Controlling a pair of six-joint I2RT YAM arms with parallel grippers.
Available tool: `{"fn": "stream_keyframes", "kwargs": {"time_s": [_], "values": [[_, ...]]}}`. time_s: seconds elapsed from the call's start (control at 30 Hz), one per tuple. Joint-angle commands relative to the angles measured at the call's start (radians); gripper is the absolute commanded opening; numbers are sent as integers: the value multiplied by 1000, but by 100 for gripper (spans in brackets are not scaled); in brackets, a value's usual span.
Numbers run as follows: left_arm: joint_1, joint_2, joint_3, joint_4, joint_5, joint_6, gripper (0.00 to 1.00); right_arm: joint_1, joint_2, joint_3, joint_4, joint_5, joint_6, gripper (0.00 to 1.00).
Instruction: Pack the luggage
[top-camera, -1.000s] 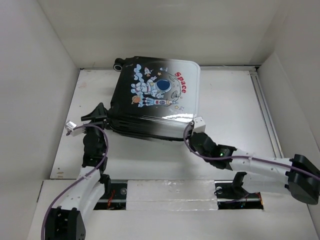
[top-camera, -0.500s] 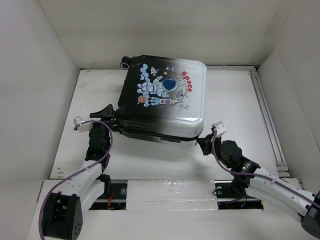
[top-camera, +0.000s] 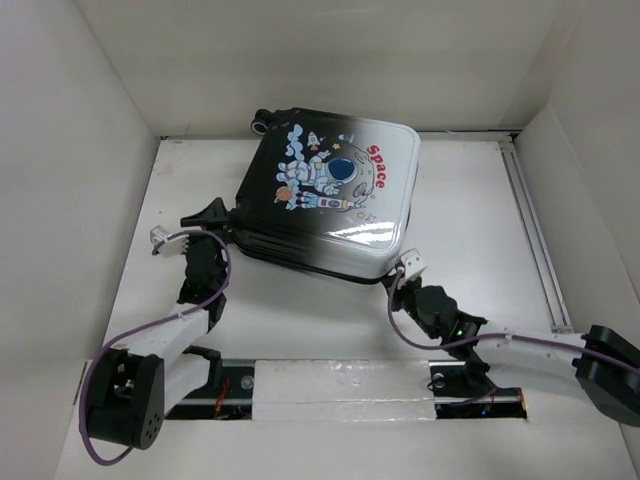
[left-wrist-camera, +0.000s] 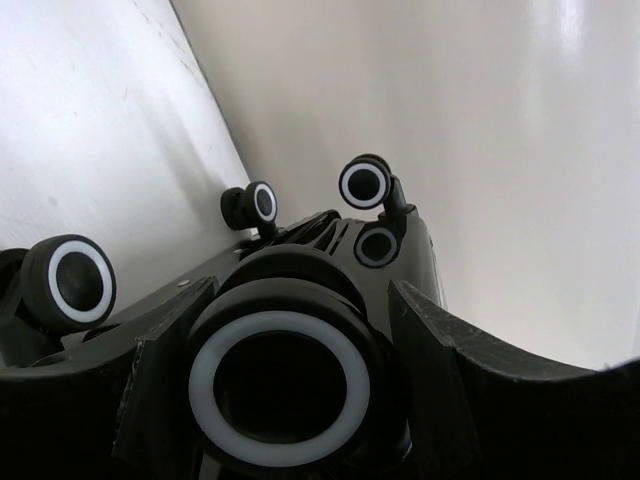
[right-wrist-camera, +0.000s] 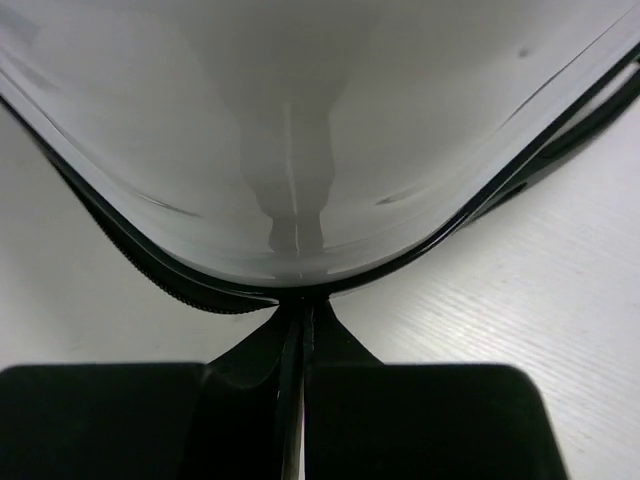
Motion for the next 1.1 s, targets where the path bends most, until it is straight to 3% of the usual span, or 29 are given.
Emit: {"fn": "stream_keyframes", "kwargs": {"time_s": [0.0,0.07,0.13,0.3,0.47,0.6,0.7,0.73,0.87,1.0,1.07], "values": [[-177,-9,-29,-39,352,66,0,119,91,183,321,-126,-85,0],[-177,-9,-38,-48,332,66,0,176,129,235,293,-169,-143,0],[-160,-23,-23,-71,316,66,0,185,117,292,123,-337,-152,0],[-41,-73,50,-135,298,99,0,207,-94,263,-127,-476,-99,0],[-7,-125,181,-213,225,182,0,207,-301,217,-215,-382,-80,0],[-7,-106,233,-246,194,198,0,164,-293,282,-287,-395,-71,0],[35,-93,212,-223,235,189,0,164,-243,286,-356,-258,10,0],[35,-93,212,-223,235,188,0,164,-243,241,-356,-132,45,0],[35,-113,236,-263,200,228,0,155,-357,148,-379,44,174,0],[76,-49,247,-249,200,228,0,115,-441,159,-509,151,236,36],[104,-14,259,-238,259,216,0,101,-451,159,-537,161,236,46]]}}
